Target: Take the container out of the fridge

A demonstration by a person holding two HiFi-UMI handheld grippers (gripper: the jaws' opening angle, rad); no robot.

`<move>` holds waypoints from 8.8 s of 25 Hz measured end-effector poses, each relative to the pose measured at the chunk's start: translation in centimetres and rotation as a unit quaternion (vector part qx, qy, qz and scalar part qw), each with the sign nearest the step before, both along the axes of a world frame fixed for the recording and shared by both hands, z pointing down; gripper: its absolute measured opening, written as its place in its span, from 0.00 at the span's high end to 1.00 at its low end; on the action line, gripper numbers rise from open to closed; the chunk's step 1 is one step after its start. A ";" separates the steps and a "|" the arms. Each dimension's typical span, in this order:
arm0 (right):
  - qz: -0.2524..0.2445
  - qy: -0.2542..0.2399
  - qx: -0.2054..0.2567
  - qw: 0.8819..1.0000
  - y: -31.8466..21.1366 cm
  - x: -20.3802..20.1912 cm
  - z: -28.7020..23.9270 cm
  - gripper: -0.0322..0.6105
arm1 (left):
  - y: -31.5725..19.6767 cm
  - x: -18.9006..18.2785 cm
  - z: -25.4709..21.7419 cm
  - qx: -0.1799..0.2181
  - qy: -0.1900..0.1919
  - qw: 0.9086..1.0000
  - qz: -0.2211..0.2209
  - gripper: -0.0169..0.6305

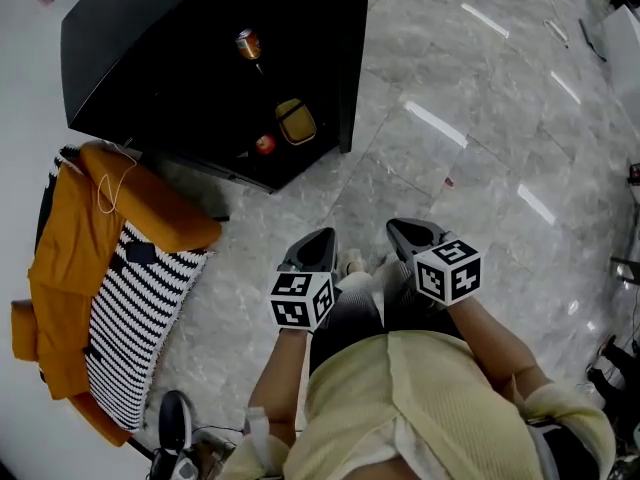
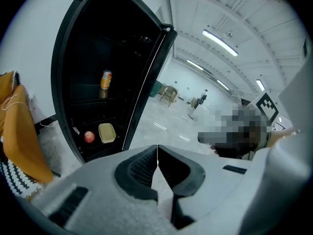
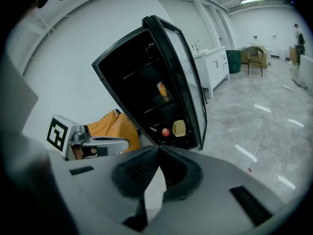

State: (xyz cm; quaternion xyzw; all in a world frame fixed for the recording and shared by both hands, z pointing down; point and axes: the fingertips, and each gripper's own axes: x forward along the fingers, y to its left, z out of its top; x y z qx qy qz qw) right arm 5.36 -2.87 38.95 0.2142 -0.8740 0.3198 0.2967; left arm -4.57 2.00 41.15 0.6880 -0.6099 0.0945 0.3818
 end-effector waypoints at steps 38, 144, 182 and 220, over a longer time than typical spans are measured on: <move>-0.062 0.051 -0.004 0.997 -10.3 -9.6 22.5 0.91 | -9.0 -7.0 22.8 -0.053 -0.133 0.989 0.021 0.94; -0.090 0.012 0.025 0.996 -11.5 -12.3 13.7 0.91 | -9.5 -4.6 19.3 -0.120 -0.406 0.806 0.414 0.93; -0.176 -0.091 0.094 0.976 -6.5 -11.7 -10.6 0.91 | -2.2 -1.0 -4.4 -0.104 -0.416 0.804 0.411 0.93; -0.149 -0.091 0.088 0.981 -5.8 -9.9 -10.0 0.91 | 0.9 -1.2 -4.5 -0.139 -0.443 0.789 0.402 0.93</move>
